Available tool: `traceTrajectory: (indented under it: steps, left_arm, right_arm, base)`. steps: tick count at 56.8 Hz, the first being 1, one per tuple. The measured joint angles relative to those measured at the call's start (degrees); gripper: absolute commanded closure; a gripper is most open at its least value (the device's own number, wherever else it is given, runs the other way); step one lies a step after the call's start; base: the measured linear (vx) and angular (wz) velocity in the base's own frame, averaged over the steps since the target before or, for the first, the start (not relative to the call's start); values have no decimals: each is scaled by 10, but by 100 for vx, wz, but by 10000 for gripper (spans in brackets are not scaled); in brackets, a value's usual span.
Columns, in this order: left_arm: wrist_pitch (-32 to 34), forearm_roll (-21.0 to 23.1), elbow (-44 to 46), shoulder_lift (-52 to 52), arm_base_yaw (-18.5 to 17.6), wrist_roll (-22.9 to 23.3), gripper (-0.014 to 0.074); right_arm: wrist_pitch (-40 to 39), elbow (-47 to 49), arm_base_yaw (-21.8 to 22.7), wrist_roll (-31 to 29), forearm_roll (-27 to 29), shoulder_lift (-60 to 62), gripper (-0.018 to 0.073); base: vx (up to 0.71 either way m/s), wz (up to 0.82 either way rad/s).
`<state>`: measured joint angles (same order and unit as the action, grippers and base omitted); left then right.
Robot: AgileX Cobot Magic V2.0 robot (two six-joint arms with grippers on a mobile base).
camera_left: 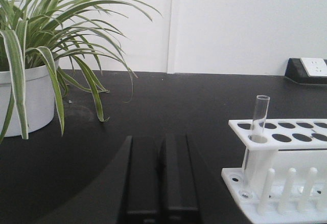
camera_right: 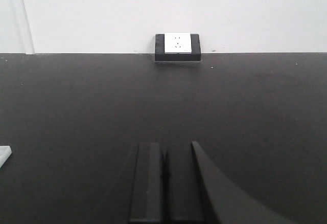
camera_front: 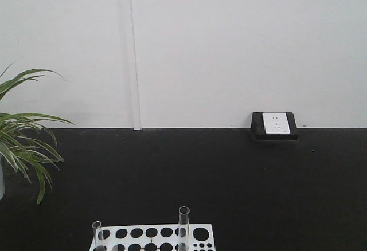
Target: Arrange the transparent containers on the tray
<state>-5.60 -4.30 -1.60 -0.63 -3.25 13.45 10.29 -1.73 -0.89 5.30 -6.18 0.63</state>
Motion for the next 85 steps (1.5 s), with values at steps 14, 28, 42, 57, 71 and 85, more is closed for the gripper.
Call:
traceTrajectory:
  steps: [14, 28, 42, 57, 71, 85]
  left_arm:
    - [0, 0, 0, 0, 0, 0, 559]
    - [0, 0, 0, 0, 0, 0, 559]
    - [0, 0, 0, 0, 0, 0, 559]
    - [15, 0, 0, 0, 0, 0, 559]
    - [82, 0, 0, 0, 0, 0, 559]
    - [46, 0, 42, 2, 0, -1, 559]
  right_arm:
    - [0, 0, 0, 0, 0, 0, 571]
    - [0, 0, 0, 0, 0, 0, 571]
    - [1, 0, 0, 0, 0, 0, 571]
    - [-2, 0, 0, 2, 0, 0, 571]
    - [-53, 0, 0, 6, 0, 0, 571]
    - [-135, 36, 0, 39, 13, -7, 571]
  base:
    - [0, 0]
    - [0, 0]
    - [0, 0]
    - [0, 0]
    - [0, 0]
    - [0, 0]
